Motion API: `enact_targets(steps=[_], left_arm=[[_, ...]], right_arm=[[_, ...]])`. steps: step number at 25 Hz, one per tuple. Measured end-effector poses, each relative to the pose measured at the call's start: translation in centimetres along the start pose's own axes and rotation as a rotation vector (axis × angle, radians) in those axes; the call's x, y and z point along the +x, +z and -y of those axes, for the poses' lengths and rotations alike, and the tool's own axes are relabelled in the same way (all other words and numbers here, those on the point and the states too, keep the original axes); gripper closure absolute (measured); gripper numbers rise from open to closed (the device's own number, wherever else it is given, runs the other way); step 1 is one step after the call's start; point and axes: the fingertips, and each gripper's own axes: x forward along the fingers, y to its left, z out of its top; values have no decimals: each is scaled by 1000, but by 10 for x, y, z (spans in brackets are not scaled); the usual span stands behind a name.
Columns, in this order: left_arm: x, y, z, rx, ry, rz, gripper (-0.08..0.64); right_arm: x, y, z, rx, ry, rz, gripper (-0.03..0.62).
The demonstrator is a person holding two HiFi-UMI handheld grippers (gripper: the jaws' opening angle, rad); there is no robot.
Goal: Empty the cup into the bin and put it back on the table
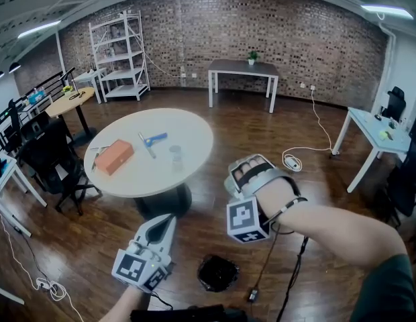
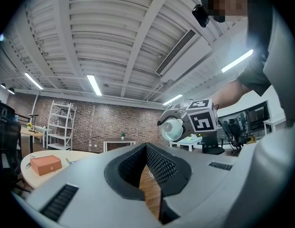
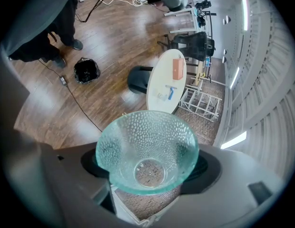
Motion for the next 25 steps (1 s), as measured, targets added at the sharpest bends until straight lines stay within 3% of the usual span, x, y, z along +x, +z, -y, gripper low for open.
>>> enact_targets(steps=[25], left_arm=[[10, -7, -1, -37, 10, -16, 555]], right_arm=[[5, 15, -17, 98, 47, 88, 193]])
